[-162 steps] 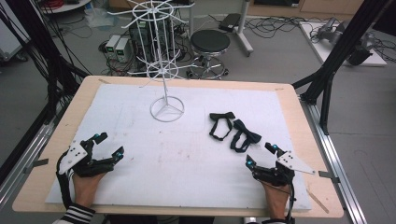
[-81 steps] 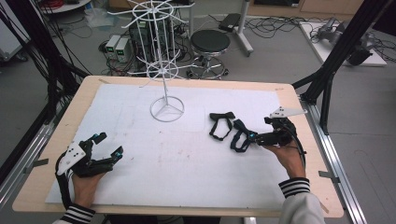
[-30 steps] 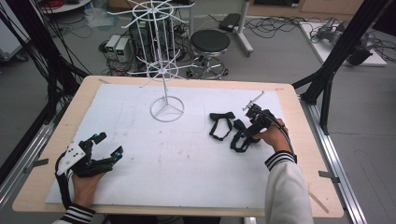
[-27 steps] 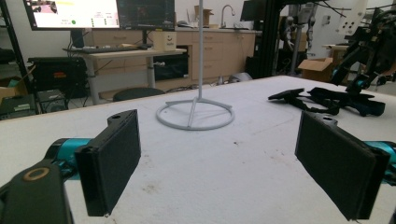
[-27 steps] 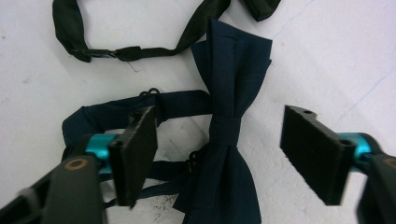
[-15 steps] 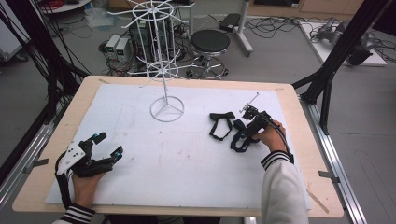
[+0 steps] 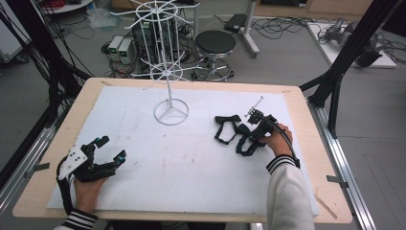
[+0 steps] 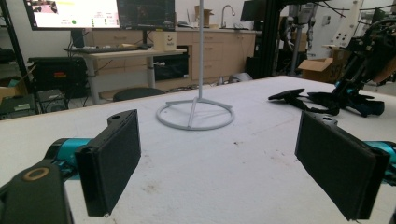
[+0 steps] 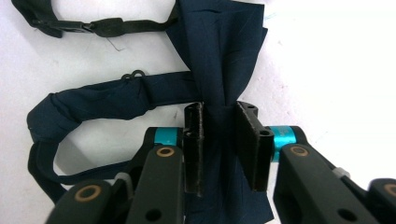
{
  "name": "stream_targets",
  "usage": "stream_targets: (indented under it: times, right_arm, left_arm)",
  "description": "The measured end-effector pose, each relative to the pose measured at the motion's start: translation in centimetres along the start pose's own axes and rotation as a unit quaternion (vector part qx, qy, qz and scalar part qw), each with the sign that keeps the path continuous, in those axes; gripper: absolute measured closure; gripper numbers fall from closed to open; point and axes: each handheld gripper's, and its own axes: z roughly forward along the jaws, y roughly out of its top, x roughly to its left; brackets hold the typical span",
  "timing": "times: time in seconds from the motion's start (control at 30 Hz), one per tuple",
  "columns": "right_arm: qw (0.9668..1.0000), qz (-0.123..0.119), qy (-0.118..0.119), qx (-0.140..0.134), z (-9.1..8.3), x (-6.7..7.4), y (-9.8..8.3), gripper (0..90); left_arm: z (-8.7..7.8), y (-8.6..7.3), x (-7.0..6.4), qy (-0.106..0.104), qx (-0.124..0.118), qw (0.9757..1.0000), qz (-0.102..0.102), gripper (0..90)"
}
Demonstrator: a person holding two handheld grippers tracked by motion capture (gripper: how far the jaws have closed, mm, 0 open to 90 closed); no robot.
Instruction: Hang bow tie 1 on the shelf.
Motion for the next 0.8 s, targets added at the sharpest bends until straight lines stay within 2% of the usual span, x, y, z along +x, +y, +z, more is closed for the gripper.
stream_targets:
  times: [0.2, 0.43, 0.53, 0.63, 0.8]
  right_arm:
    - [1.0, 0.005, 0.003, 0.0, -0.2, 0.1, 0.0, 75.7]
    - [0.9999, 0.006, -0.003, -0.014, -0.8, -0.1, -0.3, 75.7]
    - [0.9997, 0.008, 0.001, -0.024, -1.1, -0.2, -0.4, 76.0]
    - [0.9986, 0.019, 0.014, -0.047, -1.6, -0.1, -0.5, 76.0]
    - [0.9968, 0.02, 0.023, -0.075, -2.4, 0.1, -0.4, 76.0]
  left_arm:
    - [0.0, 0.0, 0.0, 0.0, 0.0, 1.0, 0.0, 14.7]
    - [0.0, 0.0, 0.0, 0.0, 0.0, 1.0, 0.0, 14.7]
    - [0.0, 0.0, 0.0, 0.0, 0.0, 1.0, 0.0, 14.7]
    - [0.0, 0.0, 0.0, 0.0, 0.0, 1.0, 0.0, 14.7]
    - [0.0, 0.0, 0.0, 0.0, 0.0, 1.0, 0.0, 14.7]
